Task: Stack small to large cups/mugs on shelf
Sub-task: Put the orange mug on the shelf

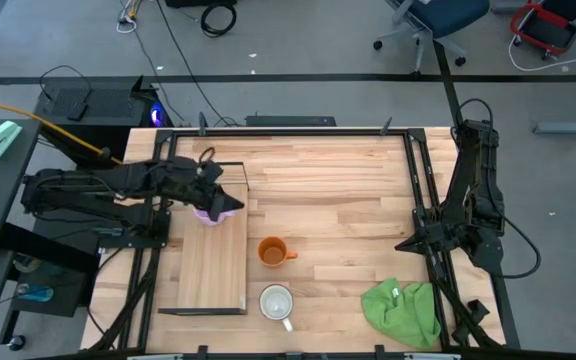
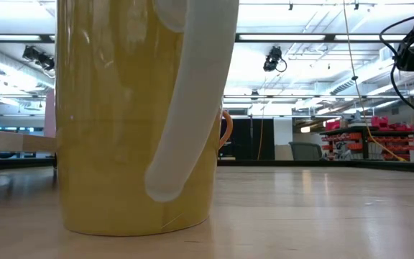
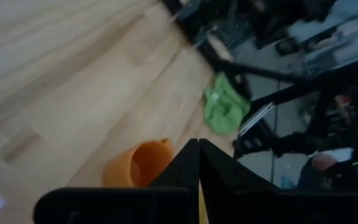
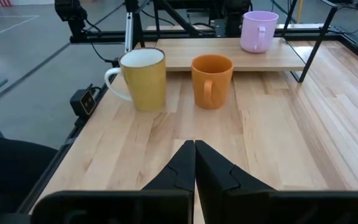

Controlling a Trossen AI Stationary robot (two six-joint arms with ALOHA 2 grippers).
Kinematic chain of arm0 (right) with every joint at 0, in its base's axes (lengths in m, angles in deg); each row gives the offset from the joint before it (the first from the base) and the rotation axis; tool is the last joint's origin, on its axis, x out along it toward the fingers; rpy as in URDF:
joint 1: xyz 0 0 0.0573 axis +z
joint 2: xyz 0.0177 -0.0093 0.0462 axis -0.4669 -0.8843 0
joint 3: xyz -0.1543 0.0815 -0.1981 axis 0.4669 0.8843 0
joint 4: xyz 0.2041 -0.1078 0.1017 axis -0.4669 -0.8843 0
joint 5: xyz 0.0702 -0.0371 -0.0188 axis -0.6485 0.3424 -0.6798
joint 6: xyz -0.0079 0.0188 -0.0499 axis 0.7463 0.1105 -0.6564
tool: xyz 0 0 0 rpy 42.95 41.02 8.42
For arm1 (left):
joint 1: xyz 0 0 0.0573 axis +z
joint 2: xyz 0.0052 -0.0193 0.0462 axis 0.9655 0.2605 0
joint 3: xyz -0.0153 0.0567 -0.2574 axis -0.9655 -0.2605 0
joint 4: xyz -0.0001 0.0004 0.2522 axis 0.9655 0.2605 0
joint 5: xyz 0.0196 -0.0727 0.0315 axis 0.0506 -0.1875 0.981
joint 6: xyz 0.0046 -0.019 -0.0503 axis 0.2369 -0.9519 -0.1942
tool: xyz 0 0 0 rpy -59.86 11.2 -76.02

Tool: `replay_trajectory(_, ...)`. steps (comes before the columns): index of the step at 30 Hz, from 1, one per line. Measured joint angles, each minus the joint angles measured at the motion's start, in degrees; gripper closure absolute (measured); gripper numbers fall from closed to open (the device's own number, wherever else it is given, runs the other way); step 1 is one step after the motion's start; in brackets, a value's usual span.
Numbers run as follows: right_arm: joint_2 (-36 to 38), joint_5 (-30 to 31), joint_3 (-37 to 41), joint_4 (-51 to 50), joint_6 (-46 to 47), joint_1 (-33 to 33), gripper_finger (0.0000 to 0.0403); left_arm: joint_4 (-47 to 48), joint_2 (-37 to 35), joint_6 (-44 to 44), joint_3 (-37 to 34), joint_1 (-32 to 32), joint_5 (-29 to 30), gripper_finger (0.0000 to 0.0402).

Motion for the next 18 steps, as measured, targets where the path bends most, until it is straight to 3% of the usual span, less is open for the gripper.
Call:
replay_trajectory(8, 0.0, 0.0, 0.0, 0.1, 0.0, 0.0, 0.0387, -1.0, 8.1, -1.4, 0.0, -1.7, 0.0, 0.0392)
replay_trajectory(18, 0.0, 0.0, 0.0, 0.2, 0.0, 0.0, 0.0387, -3.7, 12.6, -2.6, 0.0, -1.6, -0.1, 0.0395)
